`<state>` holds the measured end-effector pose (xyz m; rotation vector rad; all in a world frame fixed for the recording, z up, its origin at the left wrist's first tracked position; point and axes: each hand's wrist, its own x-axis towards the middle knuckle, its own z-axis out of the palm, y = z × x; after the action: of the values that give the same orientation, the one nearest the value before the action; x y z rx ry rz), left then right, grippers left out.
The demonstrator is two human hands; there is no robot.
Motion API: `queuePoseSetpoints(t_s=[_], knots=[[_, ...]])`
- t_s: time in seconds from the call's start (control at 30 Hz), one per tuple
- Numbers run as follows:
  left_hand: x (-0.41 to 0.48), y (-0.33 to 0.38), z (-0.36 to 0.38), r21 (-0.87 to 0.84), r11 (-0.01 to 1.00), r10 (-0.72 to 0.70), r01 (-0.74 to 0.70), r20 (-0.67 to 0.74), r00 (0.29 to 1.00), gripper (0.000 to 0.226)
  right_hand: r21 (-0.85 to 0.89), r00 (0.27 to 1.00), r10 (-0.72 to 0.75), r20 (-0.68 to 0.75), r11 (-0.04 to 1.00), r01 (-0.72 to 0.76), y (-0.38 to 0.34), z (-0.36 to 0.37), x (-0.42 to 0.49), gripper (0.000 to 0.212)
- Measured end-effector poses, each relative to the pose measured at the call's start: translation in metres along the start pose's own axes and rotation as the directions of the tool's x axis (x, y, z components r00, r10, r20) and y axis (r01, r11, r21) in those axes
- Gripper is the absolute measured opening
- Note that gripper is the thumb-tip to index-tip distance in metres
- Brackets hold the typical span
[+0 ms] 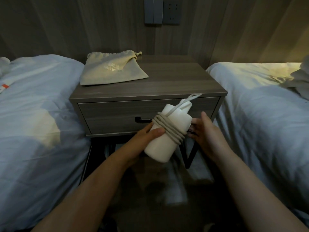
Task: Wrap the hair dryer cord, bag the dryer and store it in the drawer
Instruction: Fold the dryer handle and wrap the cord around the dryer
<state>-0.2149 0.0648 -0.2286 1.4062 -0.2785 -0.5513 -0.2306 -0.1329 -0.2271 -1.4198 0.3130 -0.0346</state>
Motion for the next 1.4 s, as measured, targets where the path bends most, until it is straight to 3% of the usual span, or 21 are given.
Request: queuePoseSetpoints(t_s=[0.13, 0.33, 0.47, 0.7, 0.83, 1.0, 1.1, 1.27, 1.4], knots=[[-0.002, 0.000, 0.001, -0.203, 0.977, -0.068, 0.071, 0.018, 0.997, 0.037, -0.090, 1.000, 0.004, -0.004, 0.996, -0.005, -0.003, 0.002, -0.001, 0.052], [-0.002, 0.001, -0.001, -0.240, 0.964, -0.126, 0.118, -0.014, 0.992, 0.042, -0.261, 0.983, -0.148, 0.107, 0.950, 0.172, -0.001, -0.004, -0.007, 0.019], [-0.002, 0.000, 0.000, -0.254, 0.959, -0.134, 0.126, -0.016, 0.991, 0.043, -0.385, 0.956, -0.262, 0.130, 0.875, 0.292, -0.003, -0.005, -0.010, 0.024], [-0.004, 0.005, 0.004, -0.220, 0.969, -0.116, 0.113, -0.001, 0.993, 0.043, -0.486, 0.937, -0.318, 0.145, 0.802, 0.347, -0.012, -0.003, -0.012, 0.026], [-0.002, 0.009, 0.004, -0.037, 0.999, -0.016, 0.014, -0.049, 0.999, 0.042, -0.489, 0.957, -0.229, 0.180, 0.823, 0.289, -0.017, 0.001, -0.016, 0.023], [-0.001, 0.008, 0.005, 0.353, 0.935, 0.102, -0.037, -0.166, 0.981, 0.086, -0.211, 0.964, -0.006, 0.267, 0.975, 0.064, -0.013, 0.007, -0.020, 0.029], [-0.005, 0.005, 0.011, 0.552, 0.831, 0.173, -0.066, -0.144, 0.974, 0.101, 0.045, 0.978, 0.047, 0.204, 0.997, -0.057, -0.014, 0.017, -0.024, 0.027], [-0.008, 0.004, 0.015, 0.797, 0.603, 0.238, -0.050, -0.119, 0.964, 0.110, 0.088, 0.987, 0.062, 0.147, 0.993, -0.076, -0.010, 0.022, -0.024, 0.041], [-0.012, 0.008, 0.014, 0.912, 0.406, 0.317, -0.059, -0.079, 0.945, 0.110, 0.130, 0.973, 0.099, 0.206, 0.983, -0.128, -0.013, 0.016, -0.026, 0.022]])
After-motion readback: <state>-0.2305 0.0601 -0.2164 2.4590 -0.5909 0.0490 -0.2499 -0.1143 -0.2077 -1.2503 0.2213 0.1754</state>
